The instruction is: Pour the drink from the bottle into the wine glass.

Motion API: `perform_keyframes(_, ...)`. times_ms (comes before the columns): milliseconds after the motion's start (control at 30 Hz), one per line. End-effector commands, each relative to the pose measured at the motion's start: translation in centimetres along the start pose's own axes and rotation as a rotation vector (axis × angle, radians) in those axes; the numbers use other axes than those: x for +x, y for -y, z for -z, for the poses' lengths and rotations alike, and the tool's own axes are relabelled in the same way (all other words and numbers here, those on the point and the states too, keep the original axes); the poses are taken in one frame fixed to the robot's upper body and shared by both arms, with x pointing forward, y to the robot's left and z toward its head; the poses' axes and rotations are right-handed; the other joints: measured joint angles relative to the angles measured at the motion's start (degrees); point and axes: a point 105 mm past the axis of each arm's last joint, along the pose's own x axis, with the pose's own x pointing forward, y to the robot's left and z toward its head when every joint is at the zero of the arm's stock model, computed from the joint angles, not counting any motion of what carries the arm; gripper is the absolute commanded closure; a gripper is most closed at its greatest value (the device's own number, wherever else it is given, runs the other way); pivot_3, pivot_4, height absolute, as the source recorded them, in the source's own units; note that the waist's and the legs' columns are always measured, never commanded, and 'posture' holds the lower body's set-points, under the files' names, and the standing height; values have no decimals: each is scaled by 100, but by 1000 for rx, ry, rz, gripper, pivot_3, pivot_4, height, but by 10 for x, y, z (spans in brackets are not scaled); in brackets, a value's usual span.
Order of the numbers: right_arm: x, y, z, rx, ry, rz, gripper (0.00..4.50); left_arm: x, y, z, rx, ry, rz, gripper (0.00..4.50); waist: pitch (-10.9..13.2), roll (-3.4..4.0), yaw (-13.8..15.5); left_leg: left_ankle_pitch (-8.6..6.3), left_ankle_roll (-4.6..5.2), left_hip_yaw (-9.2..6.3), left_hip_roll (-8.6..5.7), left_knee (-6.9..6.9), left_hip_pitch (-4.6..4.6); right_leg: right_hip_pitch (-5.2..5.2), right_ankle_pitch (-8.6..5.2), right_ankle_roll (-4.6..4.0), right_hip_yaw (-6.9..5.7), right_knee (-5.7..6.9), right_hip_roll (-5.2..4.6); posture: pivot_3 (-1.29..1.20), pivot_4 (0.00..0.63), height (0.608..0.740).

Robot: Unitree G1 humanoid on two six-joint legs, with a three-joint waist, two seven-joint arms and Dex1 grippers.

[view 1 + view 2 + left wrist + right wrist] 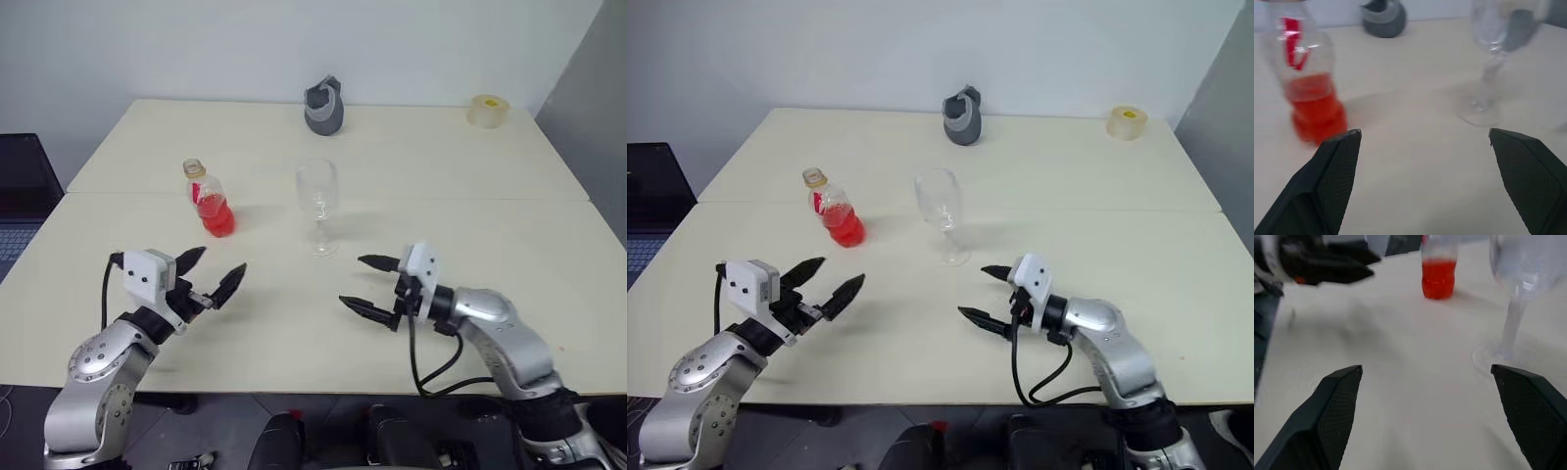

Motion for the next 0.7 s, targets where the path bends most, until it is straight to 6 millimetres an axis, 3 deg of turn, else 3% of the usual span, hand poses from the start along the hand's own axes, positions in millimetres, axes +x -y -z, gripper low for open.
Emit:
perform_keyframes(33,-4,-8,-25,-9,45,-18,17,7,-23,-1,76,19,-172,0,-1,-2,3,0,0,1,-2,0,0,0,0,0,1,0,0,0,150,740)
perform_keyframes(133,-1,-12,-31,-6,51,-29,17,22,-24,9,116,-15,-184,0,-2,-4,14,0,0,1,-5,1,-1,1,0,0,0,-1,-1,0,150,740)
perform_keyframes(300,6,-16,-33,-29,50,-15,17,60,-38,5,122,20,-251,0,-8,-17,30,0,0,-5,-7,5,-9,-2,1,1,-11,-2,-2,0,150,740)
perform_keyframes(700,9,-22,-39,-73,53,-3,17,111,-54,1,104,39,-243,0,-8,-19,7,1,0,-7,-9,5,-18,-8,1,1,-14,-2,-3,0,150,740)
